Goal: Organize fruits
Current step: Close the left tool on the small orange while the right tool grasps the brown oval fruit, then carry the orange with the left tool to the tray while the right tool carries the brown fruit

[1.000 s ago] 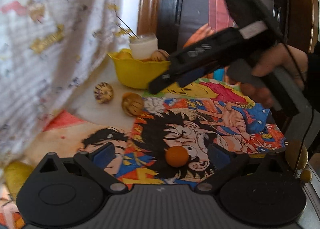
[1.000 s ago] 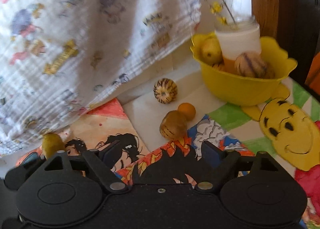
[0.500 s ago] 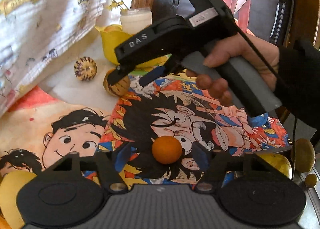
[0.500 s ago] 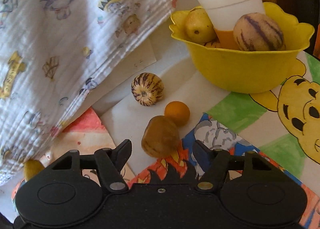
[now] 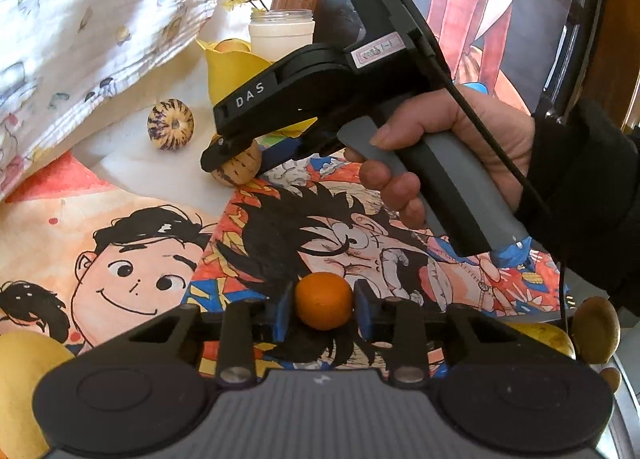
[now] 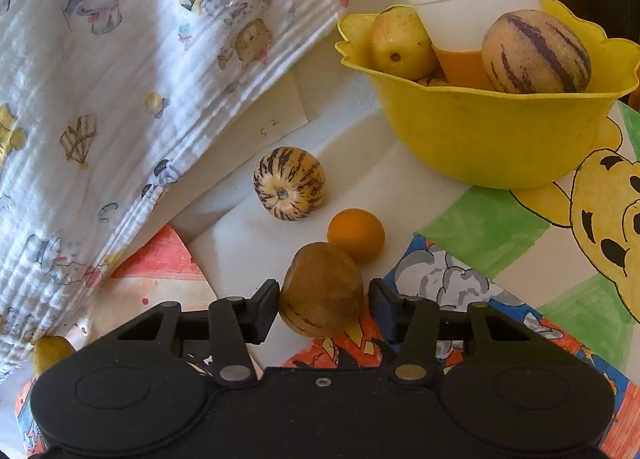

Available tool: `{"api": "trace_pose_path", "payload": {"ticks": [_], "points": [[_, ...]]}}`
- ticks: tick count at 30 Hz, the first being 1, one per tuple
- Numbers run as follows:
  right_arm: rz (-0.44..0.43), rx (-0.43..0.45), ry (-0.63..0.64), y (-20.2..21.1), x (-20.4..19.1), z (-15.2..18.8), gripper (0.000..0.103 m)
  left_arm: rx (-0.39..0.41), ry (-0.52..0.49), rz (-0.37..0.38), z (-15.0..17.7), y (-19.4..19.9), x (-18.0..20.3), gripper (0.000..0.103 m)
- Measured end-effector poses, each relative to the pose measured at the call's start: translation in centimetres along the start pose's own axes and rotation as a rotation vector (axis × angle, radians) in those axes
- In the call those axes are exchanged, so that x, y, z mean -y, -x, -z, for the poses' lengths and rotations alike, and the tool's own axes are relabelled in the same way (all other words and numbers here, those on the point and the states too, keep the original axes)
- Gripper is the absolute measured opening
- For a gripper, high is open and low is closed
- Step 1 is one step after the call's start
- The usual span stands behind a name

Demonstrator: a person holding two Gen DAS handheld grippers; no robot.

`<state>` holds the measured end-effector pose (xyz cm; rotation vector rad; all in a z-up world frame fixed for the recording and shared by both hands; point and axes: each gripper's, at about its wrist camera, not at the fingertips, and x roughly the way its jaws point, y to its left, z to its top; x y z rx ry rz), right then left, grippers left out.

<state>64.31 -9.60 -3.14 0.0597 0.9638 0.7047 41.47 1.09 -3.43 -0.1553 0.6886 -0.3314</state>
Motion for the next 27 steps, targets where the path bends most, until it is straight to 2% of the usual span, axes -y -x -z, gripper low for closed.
{"api": "trace_pose_path", "payload": {"ticks": [5, 27], "points": [[-0.006, 0.003, 0.011, -0.1, -0.2, 0.1, 0.047, 0.004, 0.02, 0.006, 0.0, 0.1, -0.2, 0.035], [-0.029, -0.001, 0.019, 0.9, -0.3, 1.2, 0.045, 0.017, 0.08, 0.004, -0.1, 0.2, -0.6, 0.034]]}}
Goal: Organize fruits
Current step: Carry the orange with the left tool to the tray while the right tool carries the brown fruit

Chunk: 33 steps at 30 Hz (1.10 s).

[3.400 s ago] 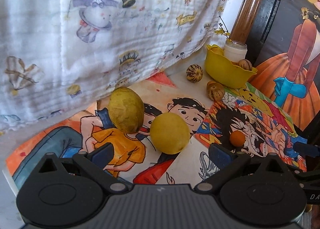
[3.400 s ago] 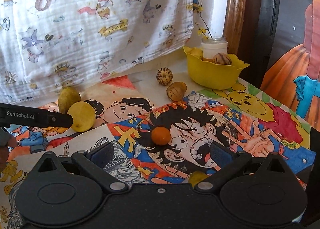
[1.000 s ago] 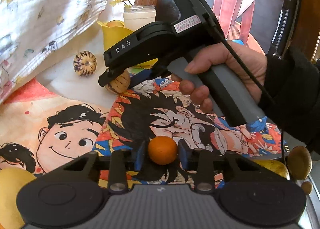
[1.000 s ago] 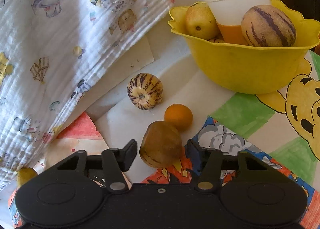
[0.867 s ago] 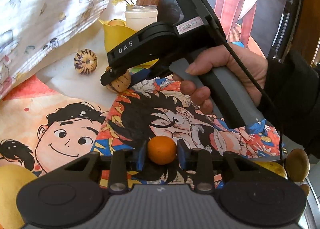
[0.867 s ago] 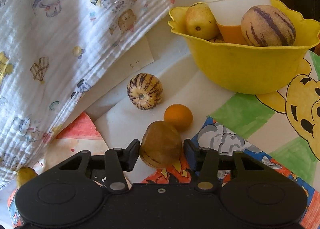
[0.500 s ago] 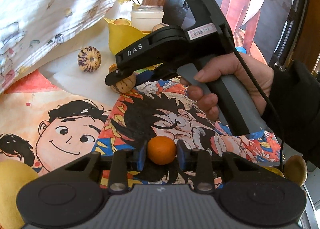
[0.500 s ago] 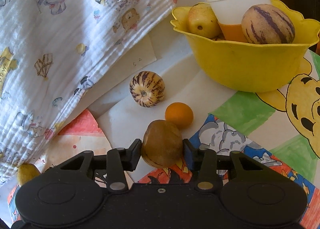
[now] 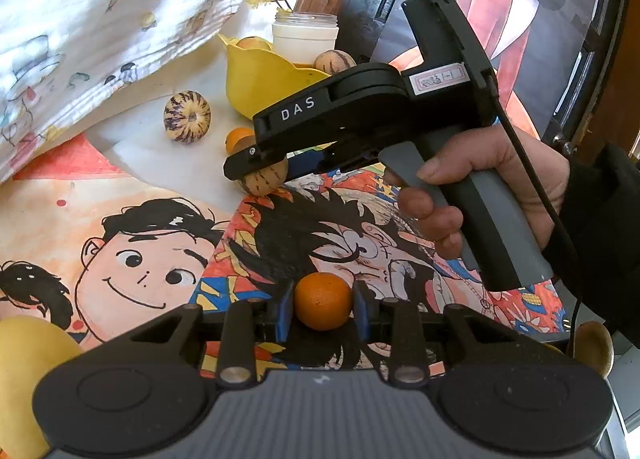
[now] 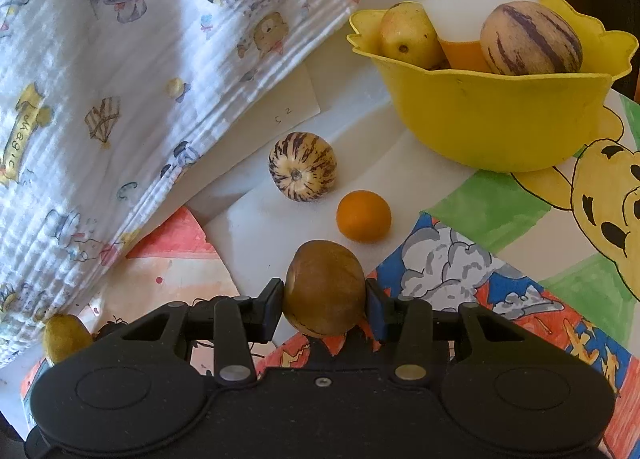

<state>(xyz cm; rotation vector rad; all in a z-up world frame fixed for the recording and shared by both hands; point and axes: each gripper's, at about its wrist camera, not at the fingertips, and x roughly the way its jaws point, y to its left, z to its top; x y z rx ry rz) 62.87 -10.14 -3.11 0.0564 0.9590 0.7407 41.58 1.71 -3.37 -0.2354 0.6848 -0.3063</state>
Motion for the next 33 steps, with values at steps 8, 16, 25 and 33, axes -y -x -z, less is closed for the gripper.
{"api": "trace_pose_path", "payload": {"ticks": [8, 16, 25, 33], "points": [[-0.001, -0.014, -0.005, 0.5, -0.2, 0.4, 0.045, -0.003, 0.007, -0.001, -0.1, 0.0, -0.1, 0.033], [-0.015, -0.014, -0.023, 2.9, -0.7, 1.4, 0.044, -0.023, 0.058, -0.028, -0.3, 0.7, -0.2, 0.033], [-0.034, 0.004, -0.024, 7.8, -2.6, 3.6, 0.044, 0.014, 0.086, -0.079, -0.6, 4.2, 1.0, 0.033], [-0.043, 0.07, 0.002, 14.6, -6.3, 5.3, 0.044, 0.095, 0.072, -0.115, -1.8, 9.3, 3.5, 0.033]]}}
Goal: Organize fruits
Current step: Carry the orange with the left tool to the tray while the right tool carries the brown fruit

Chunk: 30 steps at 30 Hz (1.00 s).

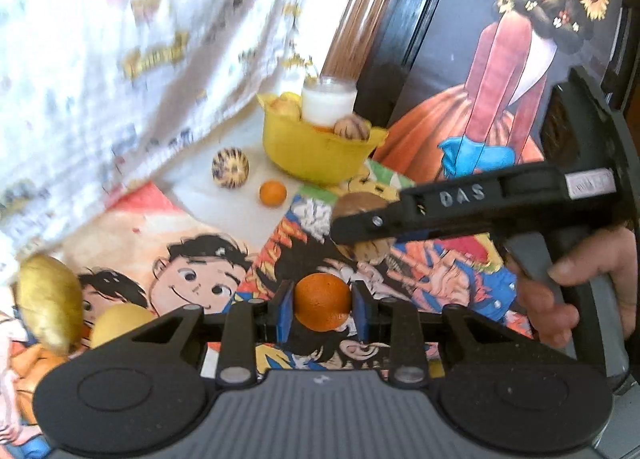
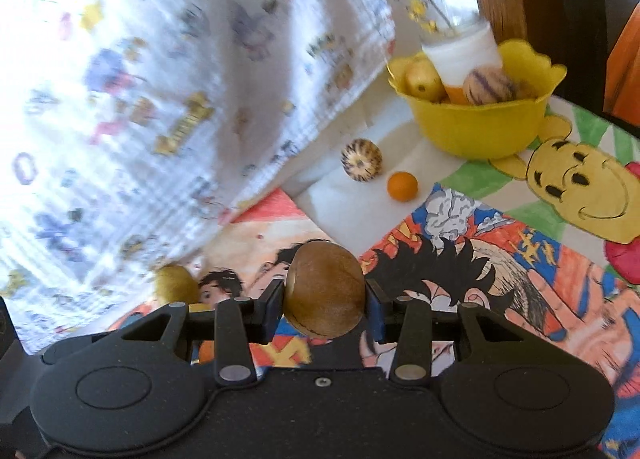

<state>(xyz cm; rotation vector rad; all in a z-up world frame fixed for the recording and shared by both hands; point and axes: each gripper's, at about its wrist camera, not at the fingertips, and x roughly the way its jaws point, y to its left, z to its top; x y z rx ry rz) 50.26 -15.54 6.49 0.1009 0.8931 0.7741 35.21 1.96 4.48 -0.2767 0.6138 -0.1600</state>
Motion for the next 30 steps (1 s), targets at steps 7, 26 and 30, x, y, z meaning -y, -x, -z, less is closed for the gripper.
{"api": "trace_pose_path", "payload": {"ticks": [7, 26, 30], "points": [[-0.013, 0.085, 0.031, 7.1, -4.2, 1.9, 0.044, 0.082, -0.026, -0.016, -0.7, 5.7, 2.5, 0.033], [0.111, 0.236, 0.02, 20.1, -5.2, 17.4, 0.044, 0.086, -0.075, 0.081, 5.5, 13.9, 8.2, 0.033], [0.181, 0.241, 0.014, 20.3, -4.2, 21.0, 0.044, 0.033, -0.084, 0.094, 7.5, 12.5, 8.8, 0.033]]}}
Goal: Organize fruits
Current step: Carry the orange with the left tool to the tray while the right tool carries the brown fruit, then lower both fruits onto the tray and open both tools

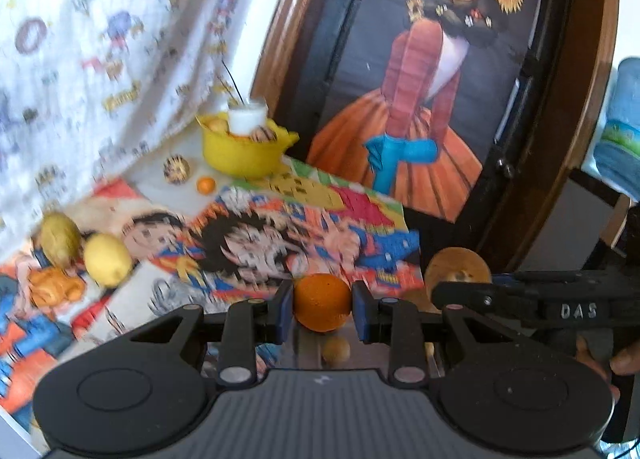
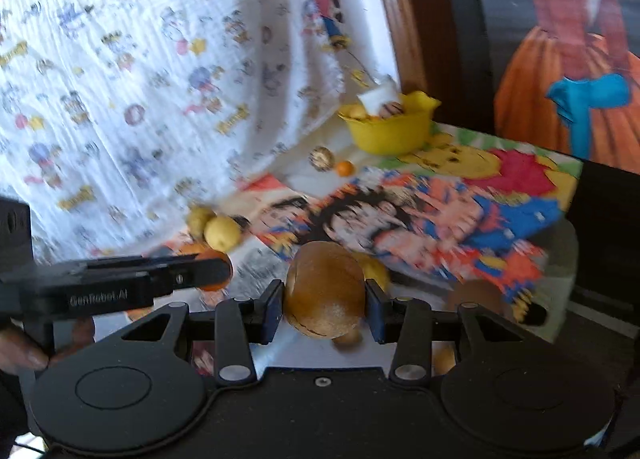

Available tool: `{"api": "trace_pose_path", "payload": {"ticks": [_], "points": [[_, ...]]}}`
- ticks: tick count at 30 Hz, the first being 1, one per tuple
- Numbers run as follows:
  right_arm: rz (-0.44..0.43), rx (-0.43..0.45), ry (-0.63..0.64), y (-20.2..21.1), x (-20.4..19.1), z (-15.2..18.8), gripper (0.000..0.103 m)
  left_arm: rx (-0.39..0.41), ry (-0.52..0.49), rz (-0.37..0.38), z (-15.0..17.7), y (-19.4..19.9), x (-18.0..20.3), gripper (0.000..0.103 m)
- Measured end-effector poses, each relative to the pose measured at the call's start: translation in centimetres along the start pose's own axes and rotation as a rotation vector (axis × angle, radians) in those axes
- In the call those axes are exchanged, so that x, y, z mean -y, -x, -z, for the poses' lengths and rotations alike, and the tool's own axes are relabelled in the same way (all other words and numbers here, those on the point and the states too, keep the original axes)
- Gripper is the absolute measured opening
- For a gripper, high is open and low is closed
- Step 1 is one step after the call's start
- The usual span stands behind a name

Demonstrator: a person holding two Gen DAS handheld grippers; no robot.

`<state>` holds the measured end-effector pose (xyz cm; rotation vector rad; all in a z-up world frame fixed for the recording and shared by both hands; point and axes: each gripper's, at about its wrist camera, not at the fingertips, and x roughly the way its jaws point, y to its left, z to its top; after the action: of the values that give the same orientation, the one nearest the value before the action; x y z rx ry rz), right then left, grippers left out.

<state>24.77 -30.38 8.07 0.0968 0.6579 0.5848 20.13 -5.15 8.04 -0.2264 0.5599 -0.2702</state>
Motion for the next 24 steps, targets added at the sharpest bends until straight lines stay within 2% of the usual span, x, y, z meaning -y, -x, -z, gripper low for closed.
{"api": "trace_pose_path", "payload": {"ticks": [4, 9, 15, 24], "points": [[0.063, -0.001, -0.004, 0.2, 0.9, 3.2, 0.044, -0.048, -0.014, 0.011, 1.8, -1.6, 0.7, 0.033], [0.168, 0.0, 0.091, -0.9, 0.8, 6.3, 0.044, -0.097, -0.053, 0.013, 3.6, -3.5, 1.4, 0.033], [0.21, -0.019, 0.153, -2.7, 1.4, 8.2, 0.044, -0.139, -0.122, -0.021, 5.2, -6.0, 1.8, 0.033], [0.235, -0.032, 0.173, -3.9, 1.8, 9.7, 0.045, -0.155, -0.182, -0.022, 6.1, -7.3, 2.9, 0.033]]}}
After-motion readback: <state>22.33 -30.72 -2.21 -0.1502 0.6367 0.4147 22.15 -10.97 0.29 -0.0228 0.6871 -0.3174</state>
